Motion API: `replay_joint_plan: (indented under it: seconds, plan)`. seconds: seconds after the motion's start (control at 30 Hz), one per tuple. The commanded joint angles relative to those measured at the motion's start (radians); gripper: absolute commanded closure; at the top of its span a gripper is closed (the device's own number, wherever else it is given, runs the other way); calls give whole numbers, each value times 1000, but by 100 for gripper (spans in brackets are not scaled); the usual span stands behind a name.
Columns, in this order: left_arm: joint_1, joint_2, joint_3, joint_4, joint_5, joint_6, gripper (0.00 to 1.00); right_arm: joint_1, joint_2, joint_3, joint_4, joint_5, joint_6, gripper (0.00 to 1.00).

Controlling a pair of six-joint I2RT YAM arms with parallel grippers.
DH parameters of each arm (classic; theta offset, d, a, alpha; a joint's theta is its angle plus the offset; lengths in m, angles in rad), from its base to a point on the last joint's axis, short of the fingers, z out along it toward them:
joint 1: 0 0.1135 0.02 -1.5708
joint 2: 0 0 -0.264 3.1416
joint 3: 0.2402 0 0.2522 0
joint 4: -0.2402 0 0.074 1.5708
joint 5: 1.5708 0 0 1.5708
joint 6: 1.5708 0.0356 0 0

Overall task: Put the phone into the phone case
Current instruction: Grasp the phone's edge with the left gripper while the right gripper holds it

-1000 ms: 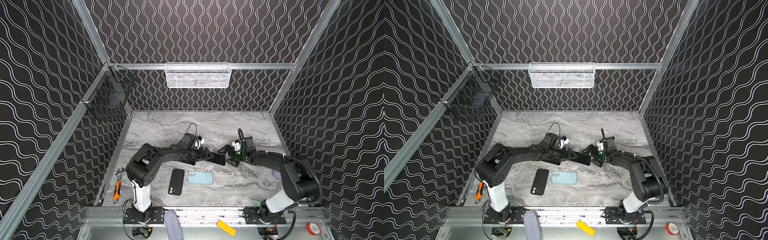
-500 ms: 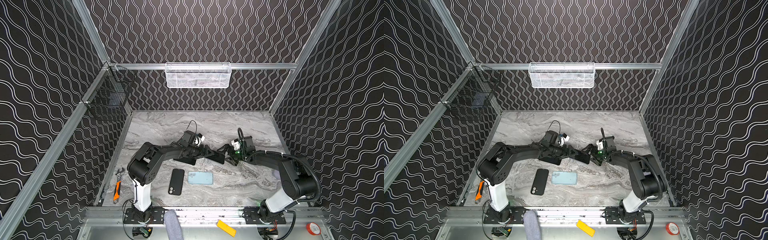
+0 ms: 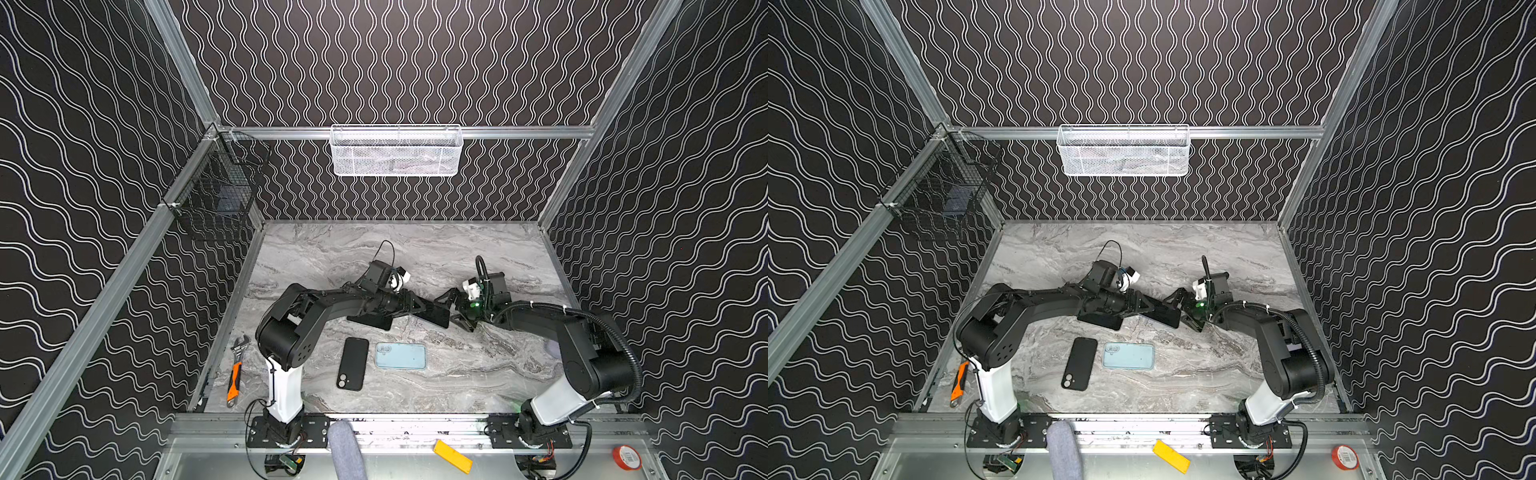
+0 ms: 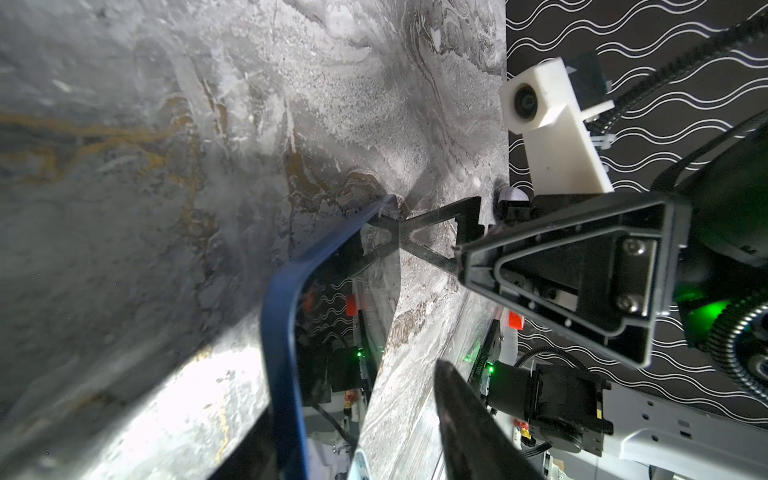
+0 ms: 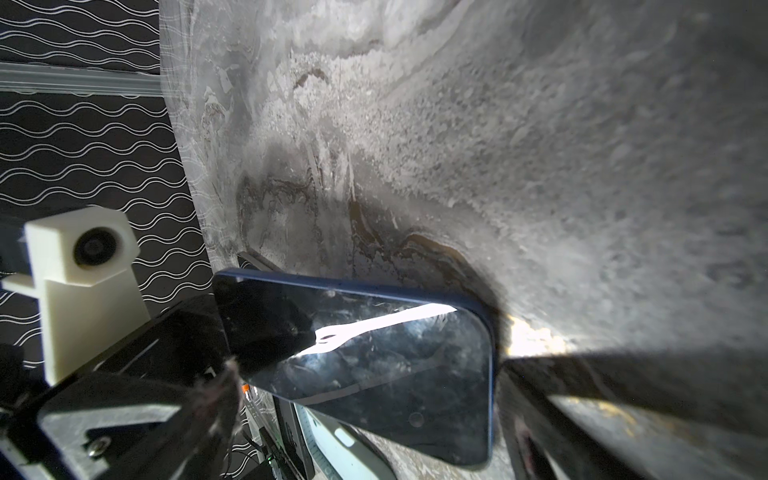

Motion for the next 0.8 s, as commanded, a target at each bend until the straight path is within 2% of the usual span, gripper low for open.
replay_joint_plan:
  seconds: [0.0, 0.43, 0.77]
  plan:
    - [3, 3, 5, 15, 15, 16, 56, -5, 23, -31, -303, 243, -25, 0]
    - [5, 1, 9, 3, 11, 18, 78, -7, 23, -33, -300, 249, -28, 0]
    - [6, -17, 8, -3, 12, 28, 91, -10, -6, -41, -289, 248, -30, 0]
